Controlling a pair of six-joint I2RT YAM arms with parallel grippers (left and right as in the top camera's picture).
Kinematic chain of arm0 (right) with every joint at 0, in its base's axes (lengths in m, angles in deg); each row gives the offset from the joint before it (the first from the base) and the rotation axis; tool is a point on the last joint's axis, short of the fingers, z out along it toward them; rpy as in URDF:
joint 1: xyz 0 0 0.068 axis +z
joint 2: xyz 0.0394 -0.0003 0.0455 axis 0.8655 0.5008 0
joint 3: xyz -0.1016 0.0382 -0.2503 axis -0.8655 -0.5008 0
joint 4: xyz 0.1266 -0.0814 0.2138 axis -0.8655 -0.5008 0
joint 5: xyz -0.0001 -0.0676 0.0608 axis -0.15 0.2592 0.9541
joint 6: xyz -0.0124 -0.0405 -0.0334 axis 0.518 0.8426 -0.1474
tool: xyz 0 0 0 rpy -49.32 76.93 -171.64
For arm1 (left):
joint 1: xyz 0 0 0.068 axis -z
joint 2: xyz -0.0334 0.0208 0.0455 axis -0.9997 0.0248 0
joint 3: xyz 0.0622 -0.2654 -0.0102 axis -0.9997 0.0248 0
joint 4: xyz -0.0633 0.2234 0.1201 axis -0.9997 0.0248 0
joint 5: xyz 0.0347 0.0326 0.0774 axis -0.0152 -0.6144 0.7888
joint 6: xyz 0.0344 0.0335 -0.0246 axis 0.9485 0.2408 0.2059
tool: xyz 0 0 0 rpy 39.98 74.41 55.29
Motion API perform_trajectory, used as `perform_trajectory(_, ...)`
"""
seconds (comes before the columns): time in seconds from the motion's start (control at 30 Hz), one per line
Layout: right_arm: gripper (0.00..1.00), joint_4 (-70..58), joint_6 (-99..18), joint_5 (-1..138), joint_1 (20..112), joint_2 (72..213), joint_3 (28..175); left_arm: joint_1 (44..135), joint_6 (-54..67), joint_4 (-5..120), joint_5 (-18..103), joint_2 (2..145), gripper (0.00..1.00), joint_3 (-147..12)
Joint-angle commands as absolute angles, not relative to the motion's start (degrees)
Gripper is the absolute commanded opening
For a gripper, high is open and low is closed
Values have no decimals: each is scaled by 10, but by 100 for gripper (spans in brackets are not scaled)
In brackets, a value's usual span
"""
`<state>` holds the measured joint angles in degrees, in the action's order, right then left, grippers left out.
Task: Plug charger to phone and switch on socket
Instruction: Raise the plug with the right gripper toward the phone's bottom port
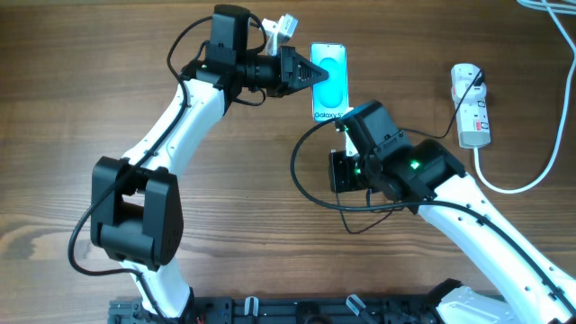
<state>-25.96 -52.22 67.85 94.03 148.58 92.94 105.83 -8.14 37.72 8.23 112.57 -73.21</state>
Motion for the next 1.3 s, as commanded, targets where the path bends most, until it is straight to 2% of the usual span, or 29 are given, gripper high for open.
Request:
perform_trajectory(0.0, 4, -258, -524, 656, 942, 1476, 960, 1058, -47, 380, 77, 1110, 4, -738)
perform_trajectory(0.6, 4, -214, -539, 638, 941, 1476, 961, 1060, -47, 393, 29, 1110, 4, -738)
perform_trajectory(1.27, 4, -206, -539, 635, 941, 1476, 961, 1061, -43, 403, 56, 1110, 4, -738)
